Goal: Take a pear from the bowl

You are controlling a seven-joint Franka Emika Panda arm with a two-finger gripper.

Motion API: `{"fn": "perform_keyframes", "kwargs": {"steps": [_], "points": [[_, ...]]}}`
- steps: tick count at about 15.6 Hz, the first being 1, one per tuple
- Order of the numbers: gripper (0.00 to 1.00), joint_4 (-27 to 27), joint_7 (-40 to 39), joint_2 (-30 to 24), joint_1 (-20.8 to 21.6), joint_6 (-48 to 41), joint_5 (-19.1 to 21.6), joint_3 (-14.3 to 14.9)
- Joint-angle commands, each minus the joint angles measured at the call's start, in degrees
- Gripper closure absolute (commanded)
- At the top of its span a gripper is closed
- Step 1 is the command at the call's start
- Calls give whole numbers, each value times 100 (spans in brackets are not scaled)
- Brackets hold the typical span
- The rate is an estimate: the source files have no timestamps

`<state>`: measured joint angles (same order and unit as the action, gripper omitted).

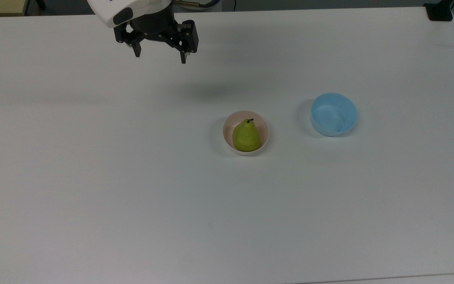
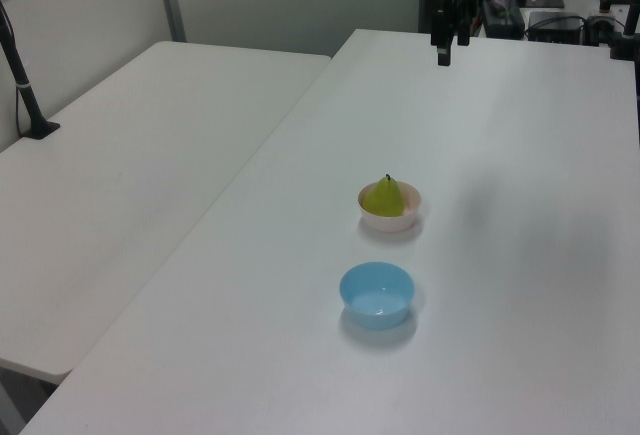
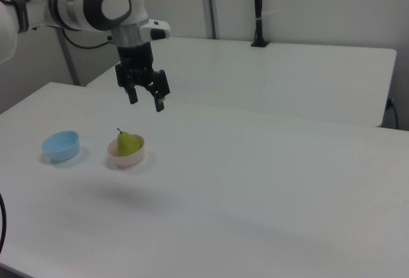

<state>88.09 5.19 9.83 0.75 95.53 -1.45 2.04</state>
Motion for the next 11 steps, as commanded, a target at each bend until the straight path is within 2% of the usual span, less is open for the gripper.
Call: {"fn": "perform_keyframes", "kwargs": {"steps": [1, 9, 11], "points": [[0, 113, 17, -148, -40, -43, 13, -19], [0, 104, 35, -34, 30, 71, 48, -28], [0, 103, 87, 28, 284, 473, 22, -19]]}}
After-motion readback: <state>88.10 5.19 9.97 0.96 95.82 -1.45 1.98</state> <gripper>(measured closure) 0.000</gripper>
